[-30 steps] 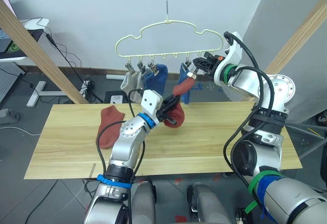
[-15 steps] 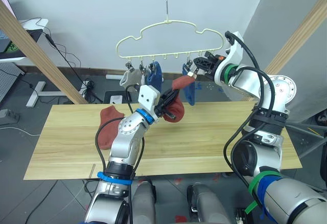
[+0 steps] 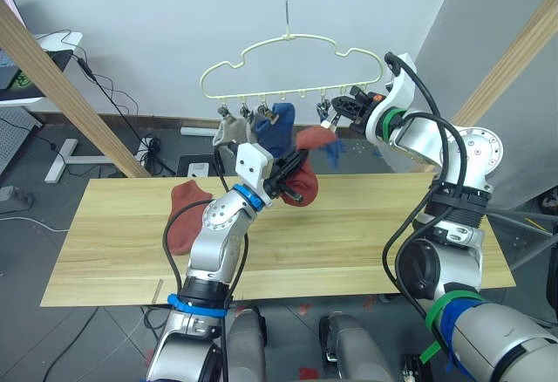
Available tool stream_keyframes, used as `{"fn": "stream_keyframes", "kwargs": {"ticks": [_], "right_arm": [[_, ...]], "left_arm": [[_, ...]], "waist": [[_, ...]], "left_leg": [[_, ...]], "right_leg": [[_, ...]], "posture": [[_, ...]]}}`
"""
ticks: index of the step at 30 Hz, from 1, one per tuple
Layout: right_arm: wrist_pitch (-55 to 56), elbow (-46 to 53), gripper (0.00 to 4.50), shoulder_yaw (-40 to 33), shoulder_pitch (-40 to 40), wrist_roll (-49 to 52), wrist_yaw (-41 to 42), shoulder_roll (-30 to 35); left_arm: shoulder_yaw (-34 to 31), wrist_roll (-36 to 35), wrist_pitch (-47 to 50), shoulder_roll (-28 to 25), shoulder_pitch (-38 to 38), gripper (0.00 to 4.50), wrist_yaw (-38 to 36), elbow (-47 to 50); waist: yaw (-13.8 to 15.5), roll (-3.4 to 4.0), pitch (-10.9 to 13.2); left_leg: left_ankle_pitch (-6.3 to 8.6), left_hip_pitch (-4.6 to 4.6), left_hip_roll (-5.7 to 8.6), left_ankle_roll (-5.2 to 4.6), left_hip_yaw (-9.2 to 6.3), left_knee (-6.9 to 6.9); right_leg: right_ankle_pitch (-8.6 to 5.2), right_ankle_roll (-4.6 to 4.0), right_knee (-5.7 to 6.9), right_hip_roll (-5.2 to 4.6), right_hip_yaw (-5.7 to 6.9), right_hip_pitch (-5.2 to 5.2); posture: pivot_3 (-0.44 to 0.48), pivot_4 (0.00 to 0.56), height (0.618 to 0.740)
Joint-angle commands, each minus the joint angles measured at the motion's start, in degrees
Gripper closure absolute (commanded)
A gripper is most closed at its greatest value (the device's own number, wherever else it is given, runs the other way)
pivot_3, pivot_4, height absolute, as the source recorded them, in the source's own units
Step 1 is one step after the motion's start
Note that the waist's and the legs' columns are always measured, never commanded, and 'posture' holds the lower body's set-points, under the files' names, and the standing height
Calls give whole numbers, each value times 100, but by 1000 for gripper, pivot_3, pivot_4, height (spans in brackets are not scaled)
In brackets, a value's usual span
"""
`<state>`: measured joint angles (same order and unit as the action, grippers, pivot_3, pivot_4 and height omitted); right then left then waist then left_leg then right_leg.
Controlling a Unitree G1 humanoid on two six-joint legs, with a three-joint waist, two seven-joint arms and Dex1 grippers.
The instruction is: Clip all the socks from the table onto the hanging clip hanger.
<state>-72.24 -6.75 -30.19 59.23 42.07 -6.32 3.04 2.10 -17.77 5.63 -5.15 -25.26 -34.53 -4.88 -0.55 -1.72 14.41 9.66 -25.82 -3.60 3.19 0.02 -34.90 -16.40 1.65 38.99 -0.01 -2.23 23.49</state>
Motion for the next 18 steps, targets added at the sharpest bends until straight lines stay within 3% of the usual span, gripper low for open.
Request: {"fn": "stream_keyframes", "kwargs": {"ticks": [1, 18], "right_arm": [[-49, 74, 4500, -71, -5, 74, -138, 29], [-38, -71, 4500, -349, 66, 442, -557, -80]], "left_arm": [[14, -44, -143, 4, -50, 4491, -30, 188], [53, -40, -194, 27, -24, 4491, -112, 227]], "waist": [[0, 0, 0], [1, 0, 0]], "left_leg": [[0, 0, 0, 0, 0, 0], [0, -1, 0, 0, 0, 0]], "right_leg": [[0, 0, 0, 0, 0, 0], [0, 0, 0, 0, 0, 0]], "posture": [[-33, 253, 740], [-30, 238, 740]]}}
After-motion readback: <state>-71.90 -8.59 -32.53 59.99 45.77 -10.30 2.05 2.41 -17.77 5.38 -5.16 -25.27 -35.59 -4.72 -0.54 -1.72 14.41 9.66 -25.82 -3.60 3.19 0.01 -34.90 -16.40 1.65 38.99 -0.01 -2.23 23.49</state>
